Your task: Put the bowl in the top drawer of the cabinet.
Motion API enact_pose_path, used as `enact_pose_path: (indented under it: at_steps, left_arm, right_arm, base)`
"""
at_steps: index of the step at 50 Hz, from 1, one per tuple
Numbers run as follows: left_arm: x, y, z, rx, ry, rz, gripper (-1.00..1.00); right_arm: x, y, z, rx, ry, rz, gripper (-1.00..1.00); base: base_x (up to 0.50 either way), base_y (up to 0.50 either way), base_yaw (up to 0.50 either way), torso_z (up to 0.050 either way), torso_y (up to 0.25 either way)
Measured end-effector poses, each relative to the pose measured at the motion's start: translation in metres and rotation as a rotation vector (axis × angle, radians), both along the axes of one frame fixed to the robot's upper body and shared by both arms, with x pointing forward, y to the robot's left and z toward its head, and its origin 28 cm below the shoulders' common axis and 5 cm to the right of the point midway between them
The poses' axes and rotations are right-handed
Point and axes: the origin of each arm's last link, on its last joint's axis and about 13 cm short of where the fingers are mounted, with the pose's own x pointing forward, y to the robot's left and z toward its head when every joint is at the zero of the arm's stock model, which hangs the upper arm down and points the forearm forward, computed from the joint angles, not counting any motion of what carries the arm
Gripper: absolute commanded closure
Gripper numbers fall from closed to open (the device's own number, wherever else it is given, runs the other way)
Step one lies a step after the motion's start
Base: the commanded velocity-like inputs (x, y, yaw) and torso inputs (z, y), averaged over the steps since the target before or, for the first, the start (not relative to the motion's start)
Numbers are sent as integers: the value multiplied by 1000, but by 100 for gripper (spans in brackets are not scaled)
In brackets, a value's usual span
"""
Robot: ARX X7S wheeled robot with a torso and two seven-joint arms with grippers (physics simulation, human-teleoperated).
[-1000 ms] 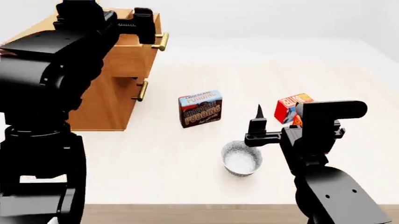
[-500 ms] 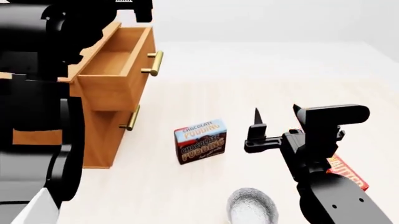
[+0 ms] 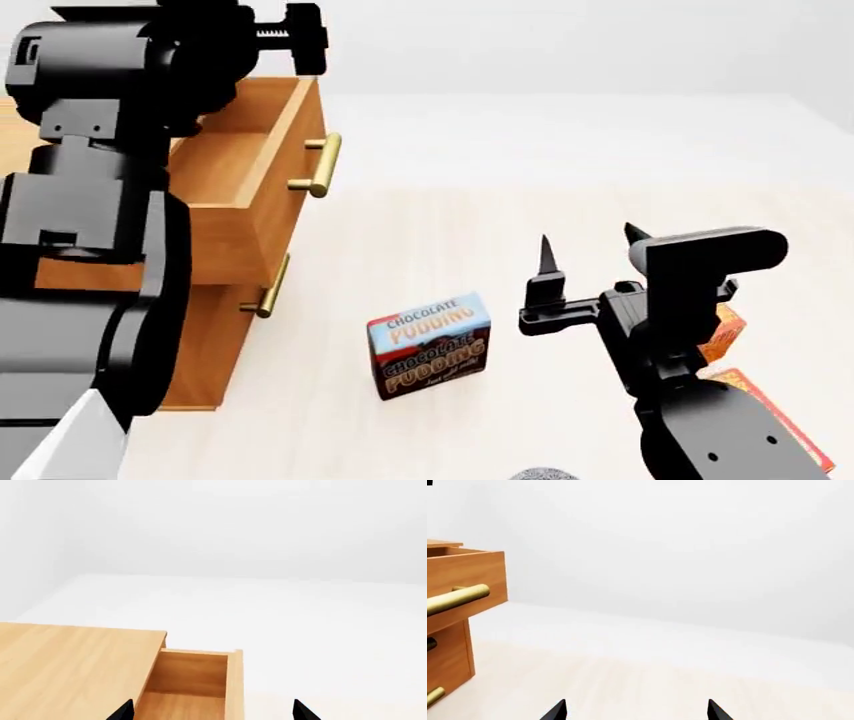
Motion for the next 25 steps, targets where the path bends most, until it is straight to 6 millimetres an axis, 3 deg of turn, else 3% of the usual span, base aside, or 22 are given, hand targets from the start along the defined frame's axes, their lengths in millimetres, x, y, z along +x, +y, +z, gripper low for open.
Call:
enact_pose_path:
  at_steps: [2,25]
  left_arm:
    - [2,0,-3,-3,11,5,-100]
    - [14,1,-37,-50,121,34,-100]
  right_arm:
    - [0,0,0,-1,-4,-4,-100]
    - [1,-3,-4,17,-19,-28,-100]
  base:
    - [496,0,0,0,0]
    - [0,0,0,0,0]
